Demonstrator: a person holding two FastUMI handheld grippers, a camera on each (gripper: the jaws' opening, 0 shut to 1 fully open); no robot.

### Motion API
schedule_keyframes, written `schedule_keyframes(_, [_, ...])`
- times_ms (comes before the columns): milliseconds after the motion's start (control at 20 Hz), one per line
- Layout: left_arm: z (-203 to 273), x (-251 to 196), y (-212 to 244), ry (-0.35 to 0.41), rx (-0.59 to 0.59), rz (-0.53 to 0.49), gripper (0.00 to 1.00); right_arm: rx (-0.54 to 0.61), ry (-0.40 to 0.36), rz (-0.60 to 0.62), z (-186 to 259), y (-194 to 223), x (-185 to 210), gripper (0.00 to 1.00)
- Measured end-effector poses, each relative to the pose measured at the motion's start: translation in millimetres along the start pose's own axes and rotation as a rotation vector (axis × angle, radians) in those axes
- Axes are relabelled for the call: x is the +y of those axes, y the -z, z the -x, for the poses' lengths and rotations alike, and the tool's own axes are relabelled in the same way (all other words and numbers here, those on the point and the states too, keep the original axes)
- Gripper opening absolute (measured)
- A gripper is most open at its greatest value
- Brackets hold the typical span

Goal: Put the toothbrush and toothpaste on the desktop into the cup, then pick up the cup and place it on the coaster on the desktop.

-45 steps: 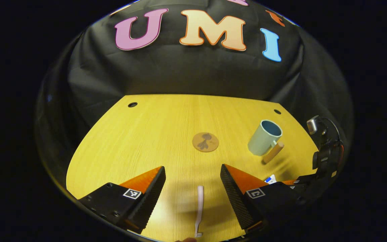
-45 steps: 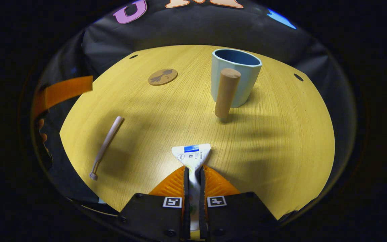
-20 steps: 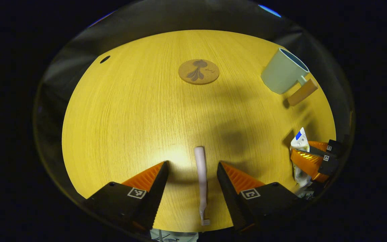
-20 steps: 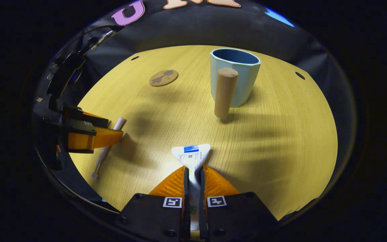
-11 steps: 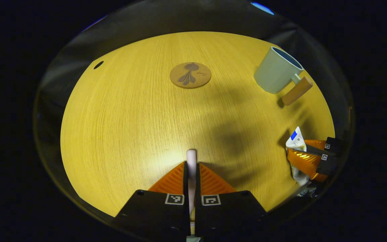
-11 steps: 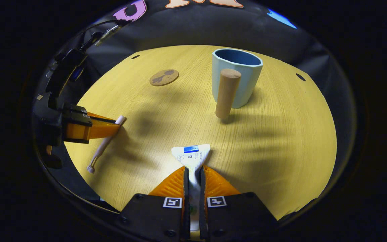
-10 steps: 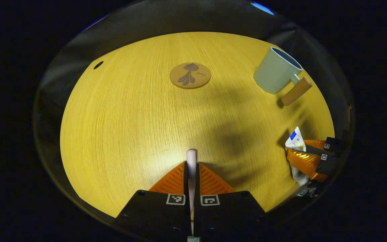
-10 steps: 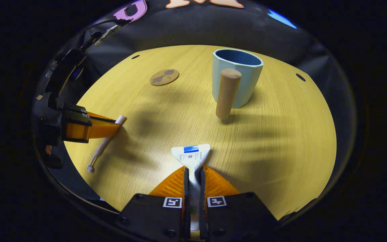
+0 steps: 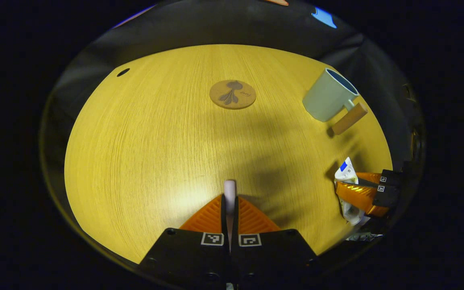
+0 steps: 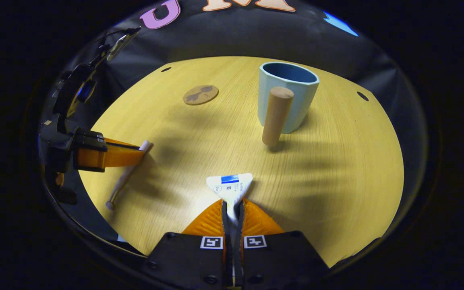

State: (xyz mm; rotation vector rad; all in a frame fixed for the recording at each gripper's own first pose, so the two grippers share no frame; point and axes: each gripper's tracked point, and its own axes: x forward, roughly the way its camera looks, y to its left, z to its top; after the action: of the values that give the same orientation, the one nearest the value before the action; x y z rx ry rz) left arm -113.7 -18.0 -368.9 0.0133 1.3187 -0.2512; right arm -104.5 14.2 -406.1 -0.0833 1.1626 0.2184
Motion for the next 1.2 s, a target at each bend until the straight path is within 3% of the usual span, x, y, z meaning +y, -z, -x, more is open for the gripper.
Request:
schedule_keyframes(350, [2.0,6.3,4.4,0.038,-0.089,0.025,0.0,-0.081,-0.075,-0.111,30.9,-24.8,4.6,0.04])
schedule_keyframes(700, [15.3,45.9,21.8,0.089,-0.165,0.086,0.0,-0.249,-0.139,-0.235,75.7,-100.1,-9.6,0.04])
schedule_keyframes(1000, [65.7,97.1,68.8,0.092,-0.216,0.106,0.0,-0.369,-0.156,-0.268,85.6,-160.5,-36.3,0.04])
schedule_keyframes(1200, [94.6,123.6,125.2,0.081,-0.24,0.126,0.0,-0.479,-0.164,-0.302,83.9,-210.9,-53.2,0.04])
